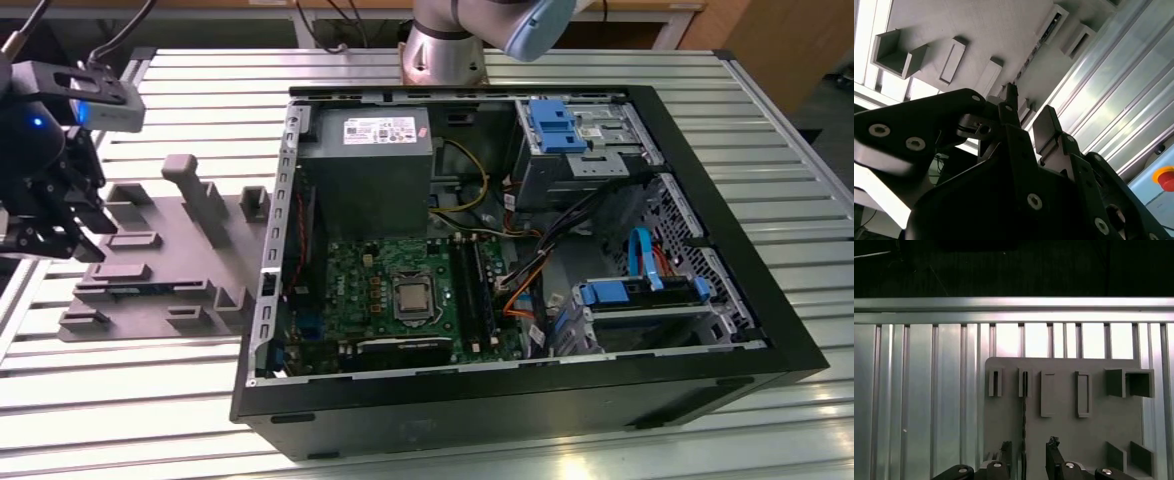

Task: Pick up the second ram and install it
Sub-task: 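Pick up the second ram and move it above second insertion slot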

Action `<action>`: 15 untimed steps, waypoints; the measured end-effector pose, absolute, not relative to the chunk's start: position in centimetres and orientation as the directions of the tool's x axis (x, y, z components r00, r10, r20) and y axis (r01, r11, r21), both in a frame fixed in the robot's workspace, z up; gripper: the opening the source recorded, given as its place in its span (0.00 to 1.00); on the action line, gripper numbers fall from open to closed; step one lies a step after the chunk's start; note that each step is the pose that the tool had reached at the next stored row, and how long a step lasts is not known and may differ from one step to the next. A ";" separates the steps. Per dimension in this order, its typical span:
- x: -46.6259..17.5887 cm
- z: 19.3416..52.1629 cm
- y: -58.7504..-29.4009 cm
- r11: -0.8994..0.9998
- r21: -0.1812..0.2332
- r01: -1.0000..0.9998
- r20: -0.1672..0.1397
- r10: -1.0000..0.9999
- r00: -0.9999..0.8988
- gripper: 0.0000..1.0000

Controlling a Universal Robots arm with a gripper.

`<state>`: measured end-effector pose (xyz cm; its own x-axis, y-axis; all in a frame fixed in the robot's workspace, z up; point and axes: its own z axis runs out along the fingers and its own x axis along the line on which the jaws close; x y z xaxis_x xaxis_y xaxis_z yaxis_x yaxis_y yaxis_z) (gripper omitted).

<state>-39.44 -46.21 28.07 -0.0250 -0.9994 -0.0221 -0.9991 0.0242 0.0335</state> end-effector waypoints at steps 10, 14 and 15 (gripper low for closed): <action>-39.4 26.3 -46.5 0.023 0.033 -0.999 -0.022 -0.999 -0.024 0.40; -39.4 26.2 -46.5 0.023 0.032 -0.999 -0.022 -0.999 -0.024 0.40; -39.4 26.2 -46.5 0.023 0.032 -0.999 -0.022 -0.999 -0.024 0.40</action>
